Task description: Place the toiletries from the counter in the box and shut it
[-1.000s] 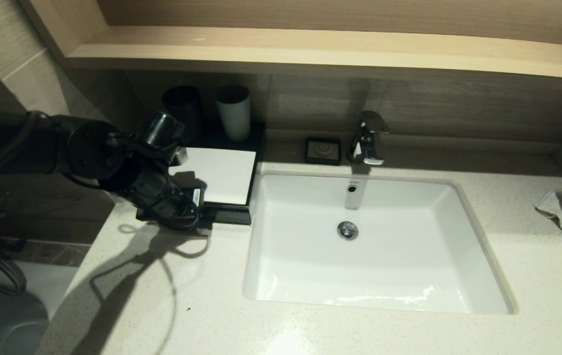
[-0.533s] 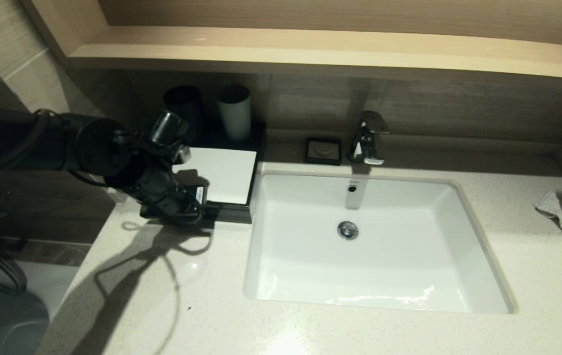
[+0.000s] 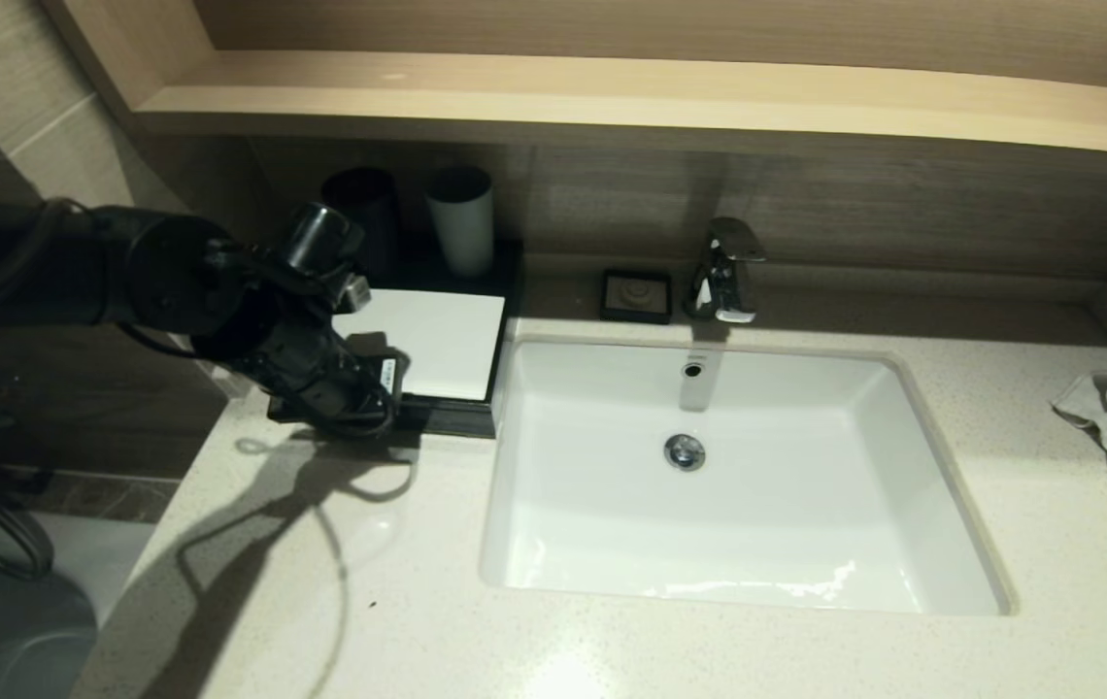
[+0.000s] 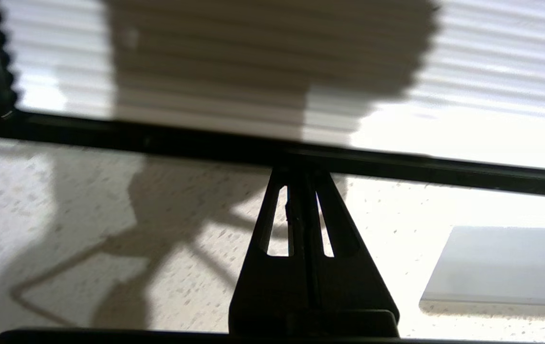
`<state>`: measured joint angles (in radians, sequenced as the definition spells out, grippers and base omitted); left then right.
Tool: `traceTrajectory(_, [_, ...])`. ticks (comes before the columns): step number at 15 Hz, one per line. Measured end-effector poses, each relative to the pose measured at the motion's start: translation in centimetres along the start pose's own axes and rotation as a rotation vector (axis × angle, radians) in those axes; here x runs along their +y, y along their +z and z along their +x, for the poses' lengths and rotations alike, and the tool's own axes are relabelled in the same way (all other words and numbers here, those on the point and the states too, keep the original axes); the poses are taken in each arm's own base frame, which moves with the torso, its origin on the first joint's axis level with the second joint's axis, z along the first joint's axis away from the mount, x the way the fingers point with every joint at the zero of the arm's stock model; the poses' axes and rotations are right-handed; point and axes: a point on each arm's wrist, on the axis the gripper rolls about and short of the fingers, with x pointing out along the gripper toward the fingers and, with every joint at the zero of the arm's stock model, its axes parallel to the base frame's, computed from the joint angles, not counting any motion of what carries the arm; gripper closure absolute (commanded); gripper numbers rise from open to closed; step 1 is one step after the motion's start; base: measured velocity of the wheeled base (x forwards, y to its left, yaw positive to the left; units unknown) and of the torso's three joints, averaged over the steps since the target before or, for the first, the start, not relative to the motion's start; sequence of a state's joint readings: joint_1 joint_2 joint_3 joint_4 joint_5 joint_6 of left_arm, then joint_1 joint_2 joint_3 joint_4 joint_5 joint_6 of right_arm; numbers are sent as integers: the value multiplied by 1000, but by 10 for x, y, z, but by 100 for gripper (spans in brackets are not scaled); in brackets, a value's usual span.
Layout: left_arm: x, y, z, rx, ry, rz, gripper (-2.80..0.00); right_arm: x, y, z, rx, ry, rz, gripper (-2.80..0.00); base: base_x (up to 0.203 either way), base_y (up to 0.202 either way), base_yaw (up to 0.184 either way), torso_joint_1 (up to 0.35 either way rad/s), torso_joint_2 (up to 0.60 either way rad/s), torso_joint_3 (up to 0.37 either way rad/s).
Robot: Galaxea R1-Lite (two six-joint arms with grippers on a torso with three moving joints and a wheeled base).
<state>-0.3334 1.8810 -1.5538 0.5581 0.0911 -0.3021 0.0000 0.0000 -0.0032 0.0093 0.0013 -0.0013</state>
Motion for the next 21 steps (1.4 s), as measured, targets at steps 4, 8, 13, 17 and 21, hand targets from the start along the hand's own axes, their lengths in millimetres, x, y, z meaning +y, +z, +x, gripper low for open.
traceTrajectory(4, [9,-24,-24,45,8,5,0,0,0,0,0,0,0,0,0,0,0,0,0,0])
traceTrajectory(8, [17,-50,-55,49,-1,14,0,0,0,0,0,0,0,0,0,0,0,0,0,0])
traceTrajectory(13, [32,-88,-91,25,-8,30,0,0,0,0,0,0,0,0,0,0,0,0,0,0])
traceTrajectory(17, [53,-107,-108,-63,13,20,0,0,0,0,0,0,0,0,0,0,0,0,0,0])
traceTrajectory(21, [87,-120,-118,-211,116,56,0,0,0,0,0,0,0,0,0,0,0,0,0,0])
